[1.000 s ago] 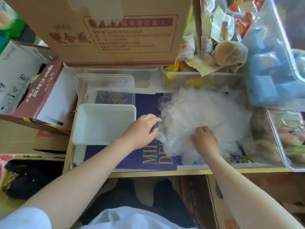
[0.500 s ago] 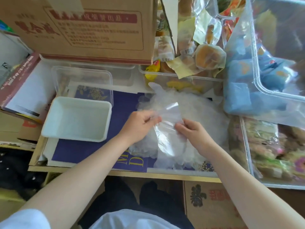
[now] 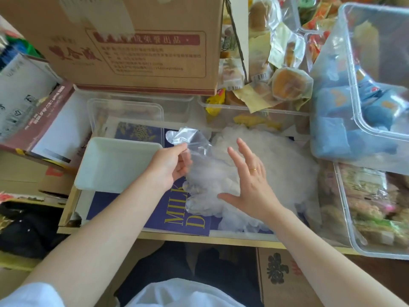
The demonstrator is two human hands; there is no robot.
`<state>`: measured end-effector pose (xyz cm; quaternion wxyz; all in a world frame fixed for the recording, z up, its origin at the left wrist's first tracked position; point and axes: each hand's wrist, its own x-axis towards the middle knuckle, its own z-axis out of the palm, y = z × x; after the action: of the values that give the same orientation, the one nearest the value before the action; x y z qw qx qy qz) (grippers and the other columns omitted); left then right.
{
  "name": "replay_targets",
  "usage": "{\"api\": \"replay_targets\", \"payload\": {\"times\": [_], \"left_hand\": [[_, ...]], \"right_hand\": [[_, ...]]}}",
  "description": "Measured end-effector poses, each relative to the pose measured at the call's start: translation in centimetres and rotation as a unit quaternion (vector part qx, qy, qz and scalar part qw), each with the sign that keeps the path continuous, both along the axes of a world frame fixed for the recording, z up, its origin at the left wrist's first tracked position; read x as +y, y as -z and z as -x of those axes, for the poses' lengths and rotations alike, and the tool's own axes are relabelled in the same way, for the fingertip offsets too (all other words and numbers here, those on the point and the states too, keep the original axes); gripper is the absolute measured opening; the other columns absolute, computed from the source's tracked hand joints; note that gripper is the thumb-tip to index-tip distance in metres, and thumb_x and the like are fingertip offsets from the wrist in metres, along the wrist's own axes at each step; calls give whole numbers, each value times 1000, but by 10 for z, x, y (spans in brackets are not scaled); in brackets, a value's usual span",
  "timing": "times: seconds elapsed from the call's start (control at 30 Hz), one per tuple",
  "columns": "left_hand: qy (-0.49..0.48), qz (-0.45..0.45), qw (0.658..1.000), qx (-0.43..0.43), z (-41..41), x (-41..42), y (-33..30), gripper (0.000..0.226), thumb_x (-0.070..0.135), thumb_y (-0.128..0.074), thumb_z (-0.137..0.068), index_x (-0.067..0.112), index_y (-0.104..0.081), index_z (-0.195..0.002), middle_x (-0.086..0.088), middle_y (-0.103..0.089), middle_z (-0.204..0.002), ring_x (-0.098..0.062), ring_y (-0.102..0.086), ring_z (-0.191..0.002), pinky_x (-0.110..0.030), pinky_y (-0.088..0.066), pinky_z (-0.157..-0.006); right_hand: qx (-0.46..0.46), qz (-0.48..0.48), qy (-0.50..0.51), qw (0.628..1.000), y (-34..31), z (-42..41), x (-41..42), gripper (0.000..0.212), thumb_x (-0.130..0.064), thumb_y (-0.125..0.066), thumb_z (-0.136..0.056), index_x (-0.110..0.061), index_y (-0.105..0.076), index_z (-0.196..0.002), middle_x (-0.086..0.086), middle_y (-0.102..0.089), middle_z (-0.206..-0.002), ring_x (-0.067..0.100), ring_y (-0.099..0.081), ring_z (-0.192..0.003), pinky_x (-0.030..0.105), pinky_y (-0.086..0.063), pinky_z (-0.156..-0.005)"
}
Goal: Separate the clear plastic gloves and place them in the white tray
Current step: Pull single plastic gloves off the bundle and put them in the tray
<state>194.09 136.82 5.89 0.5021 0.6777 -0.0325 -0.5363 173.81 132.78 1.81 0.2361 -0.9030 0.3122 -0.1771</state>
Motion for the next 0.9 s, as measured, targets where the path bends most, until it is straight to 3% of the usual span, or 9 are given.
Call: {"api": "replay_targets", "payload": {"times": [0.1, 0.23, 0.3, 0.37, 0.5, 0.57, 0.67, 0.77, 0.9], "left_hand": [[50, -13, 999, -11, -11, 7, 1, 26, 22, -53, -94, 14, -54, -69, 6, -54, -44, -5, -52, -37, -15, -39, -40], [194, -64, 970, -135, -28, 25, 4, 11, 19, -57, -90, 12, -54, -98, -3, -58, -82, -9, -60, -59, -19, -45, -53], [243, -52, 910, -332, -39, 33, 8, 49, 21, -60, -89, 10, -39, -133, -7, -53, -121, -19, -56, -105, -28, -44, -87], [229, 53, 875, -423, -46, 38, -5, 55, 32, -52, -93, 12, -34, -141, -4, -41, -141, -17, -39, -130, -24, -29, -107], [355, 167, 896, -208, -49, 43, -31, 65, 72, -54, -65, 32, -52, -116, 12, -64, -111, -1, -58, -106, -7, -39, -90], [394, 141, 891, -177, -47, 41, -24, 55, 50, -77, -62, 34, -53, -109, 9, -63, -103, -8, -63, -96, -14, -47, -82], [372, 129, 900, -188, -45, 38, -12, 42, 15, -77, -74, 32, -53, -105, 5, -59, -96, -12, -59, -87, -20, -48, -80], [393, 124, 900, -141, -42, 40, 4, 52, 5, -72, -77, 29, -47, -116, 0, -60, -99, -10, -60, -81, -24, -51, -78], [323, 88, 935, -113, -38, 27, 23, 32, 4, -58, -89, 11, -51, -120, 1, -59, -85, 0, -55, -61, -15, -49, -66]], "right_hand": [[-91, 49, 47, 994, -7, -21, 3, 27, -36, -56, -87, -17, -62, -105, 10, -38, -143, 25, -34, -129, 34, -29, -104], [-183, -252, 115, 943, -35, -45, 7, 20, -30, -61, -83, -16, -65, -70, 4, -69, -94, 9, -58, -87, 27, -44, -77], [-197, -385, 116, 894, -46, -54, 11, 22, -19, -60, -88, -7, -62, -70, 14, -68, -76, 15, -62, -69, 31, -49, -69], [-182, -444, 108, 871, -51, -59, 15, 26, -11, -53, -94, 2, -59, -72, 14, -64, -69, 13, -60, -55, 26, -51, -61], [-133, -484, 127, 855, -52, -67, 19, 37, -16, -41, -100, -3, -55, -68, 8, -56, -65, 12, -44, -42, 22, -40, -46], [-137, -497, 149, 844, -52, -68, 21, 38, -18, -40, -100, -6, -57, -68, 8, -54, -66, 12, -41, -42, 19, -36, -42], [-155, -535, 194, 807, -49, -69, 24, 33, -22, -42, -100, -7, -62, -78, 5, -56, -65, 9, -41, -39, 18, -35, -38], [-184, -610, 260, 726, -39, -68, 25, 27, -21, -40, -100, -9, -60, -87, 1, -54, -58, 7, -42, -34, 16, -32, -30], [-154, -599, 292, 729, -14, -66, 26, 29, -20, -44, -98, -13, -56, -73, 3, -54, -66, 16, -51, -46, 22, -39, -41]]}}
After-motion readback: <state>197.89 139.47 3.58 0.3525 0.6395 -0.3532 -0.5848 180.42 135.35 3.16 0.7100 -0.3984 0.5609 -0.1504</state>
